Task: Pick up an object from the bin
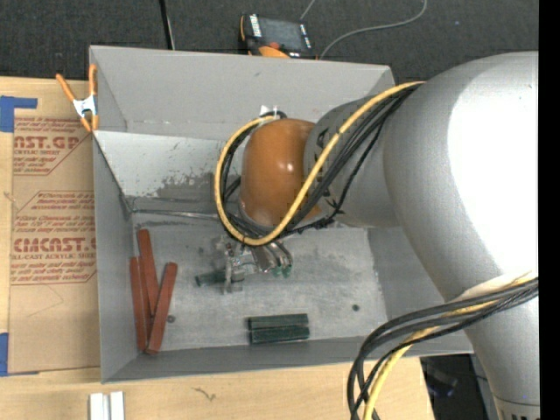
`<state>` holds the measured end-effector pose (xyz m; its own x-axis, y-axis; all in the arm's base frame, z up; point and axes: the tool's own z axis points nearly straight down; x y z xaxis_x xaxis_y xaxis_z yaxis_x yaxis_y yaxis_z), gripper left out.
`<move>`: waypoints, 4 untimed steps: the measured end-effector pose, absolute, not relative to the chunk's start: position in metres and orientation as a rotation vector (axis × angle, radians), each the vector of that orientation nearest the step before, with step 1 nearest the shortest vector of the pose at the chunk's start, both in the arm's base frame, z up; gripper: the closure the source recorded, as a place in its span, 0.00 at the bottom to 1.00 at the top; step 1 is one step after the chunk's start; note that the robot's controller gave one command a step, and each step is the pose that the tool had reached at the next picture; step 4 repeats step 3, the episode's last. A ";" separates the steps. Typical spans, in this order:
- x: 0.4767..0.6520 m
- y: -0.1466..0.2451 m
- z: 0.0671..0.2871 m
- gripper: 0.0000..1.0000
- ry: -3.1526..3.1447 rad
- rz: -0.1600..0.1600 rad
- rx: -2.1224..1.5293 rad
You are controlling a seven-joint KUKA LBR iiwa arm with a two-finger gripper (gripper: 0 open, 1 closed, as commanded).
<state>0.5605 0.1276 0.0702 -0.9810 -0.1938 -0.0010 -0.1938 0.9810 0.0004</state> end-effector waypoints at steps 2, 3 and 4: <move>0.540 0.123 0.254 1.00 3.060 0.001 -0.656; 0.536 0.093 0.281 1.00 3.047 -0.001 -0.740; 0.536 0.093 0.281 1.00 3.047 -0.001 -0.740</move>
Offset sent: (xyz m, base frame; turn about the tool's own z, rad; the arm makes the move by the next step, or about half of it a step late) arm -0.0245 -0.0163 0.0356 -0.1939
